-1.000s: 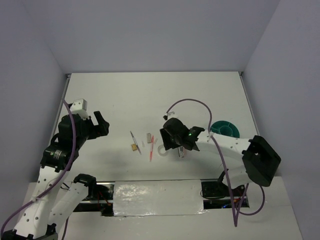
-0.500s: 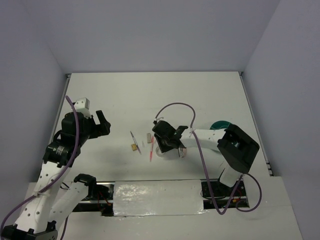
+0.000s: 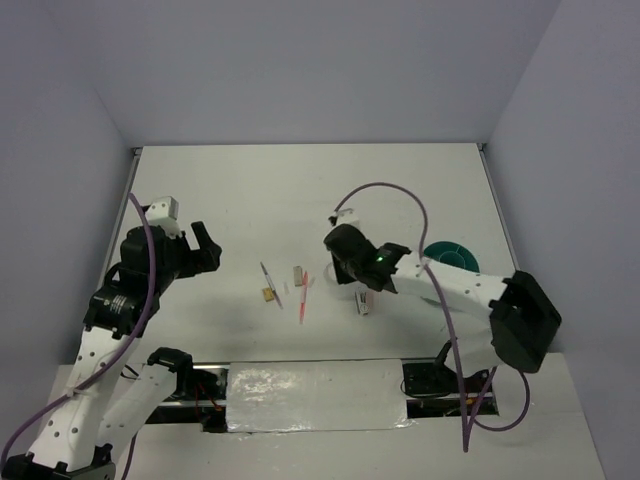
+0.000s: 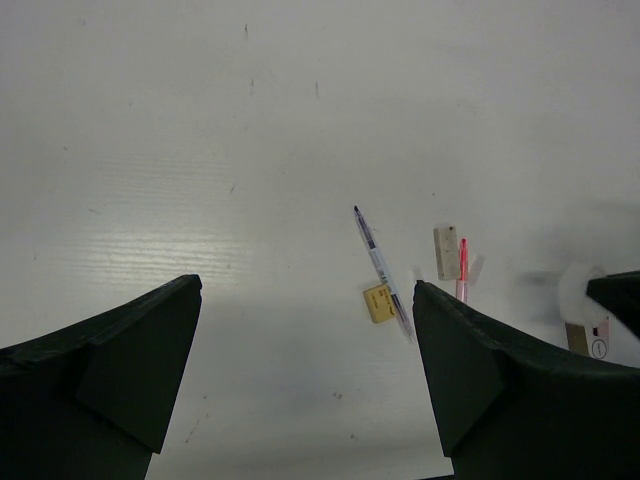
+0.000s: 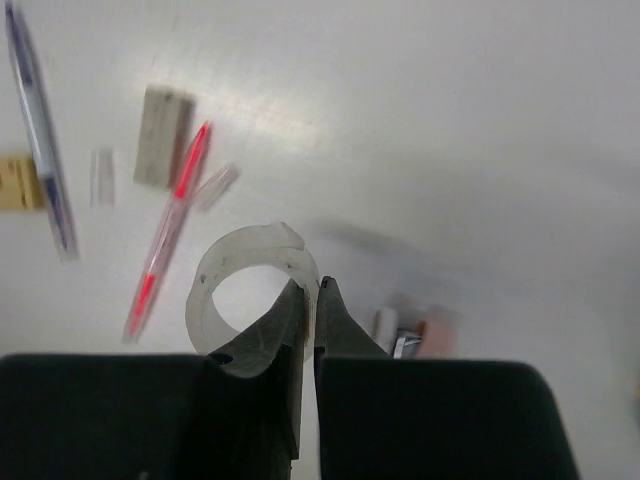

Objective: Sort the stationery into containers
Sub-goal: Pick up the stationery from the center of the board.

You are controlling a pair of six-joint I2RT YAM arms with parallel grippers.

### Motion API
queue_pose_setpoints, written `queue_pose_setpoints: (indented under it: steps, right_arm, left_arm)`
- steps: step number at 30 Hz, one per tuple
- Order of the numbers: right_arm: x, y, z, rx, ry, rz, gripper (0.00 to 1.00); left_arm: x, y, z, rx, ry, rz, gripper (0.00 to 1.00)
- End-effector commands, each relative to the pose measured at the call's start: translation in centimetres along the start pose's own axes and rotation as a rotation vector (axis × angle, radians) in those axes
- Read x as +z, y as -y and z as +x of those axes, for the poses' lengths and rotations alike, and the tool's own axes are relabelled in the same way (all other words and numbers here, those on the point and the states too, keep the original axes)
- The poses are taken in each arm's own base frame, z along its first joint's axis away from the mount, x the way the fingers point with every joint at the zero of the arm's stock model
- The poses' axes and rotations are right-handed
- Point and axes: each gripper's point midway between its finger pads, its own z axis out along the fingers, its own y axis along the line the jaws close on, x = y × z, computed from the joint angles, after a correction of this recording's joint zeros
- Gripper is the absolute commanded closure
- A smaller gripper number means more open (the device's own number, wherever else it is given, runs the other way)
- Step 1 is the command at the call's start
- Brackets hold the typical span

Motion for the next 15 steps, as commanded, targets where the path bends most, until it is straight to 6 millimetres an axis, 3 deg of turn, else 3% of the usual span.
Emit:
queue_pose_setpoints:
  steps: [1,2,3,7,9,12,13,15]
  right_arm:
    - [-2.8,5.5,-4.5,0.125,0.144,0.126,1.00]
    - [-3.1,6.9,-4.8,0.161,0.159,0.139,1.00]
    - [-4.3,9.7,-5.9,0.233,0.210,0.176,1.00]
    - [-7.3,15.6,-6.2,0.321,0.294,0.327,1.00]
    - [-8.9,16.5,-6.5,0.343,0.332,0.328,1.00]
    - [-10.7,16.6,-6.6,0.386,0.370,0.310,1.00]
    - [-11.0,16.5,-6.3,0.395,0.367,0.300,1.00]
    - [-12.0,16.2,-6.2,0.438,0.399,0.276,1.00]
  left_arm:
    - [-0.6,0.9,-1.7,0.018,0.068,0.046,0.01]
    - [-0.6,0.9,-1.7,0.018,0.070,0.047,0.01]
    - [-0.7,0.9,-1.7,0.018,0.074,0.048,0.01]
    - [-1.0,1.2,-1.9,0.020,0.086,0.065,0.01]
    - [-1.0,1.3,-1.8,0.020,0.084,0.071,0.01]
    - [-1.4,4.0,-2.0,0.023,0.066,0.213,0.01]
    - [-2.2,6.3,-1.4,-0.001,0.021,0.340,0.01]
    - [-3.6,10.9,-2.2,-0.085,0.023,0.599,0.01]
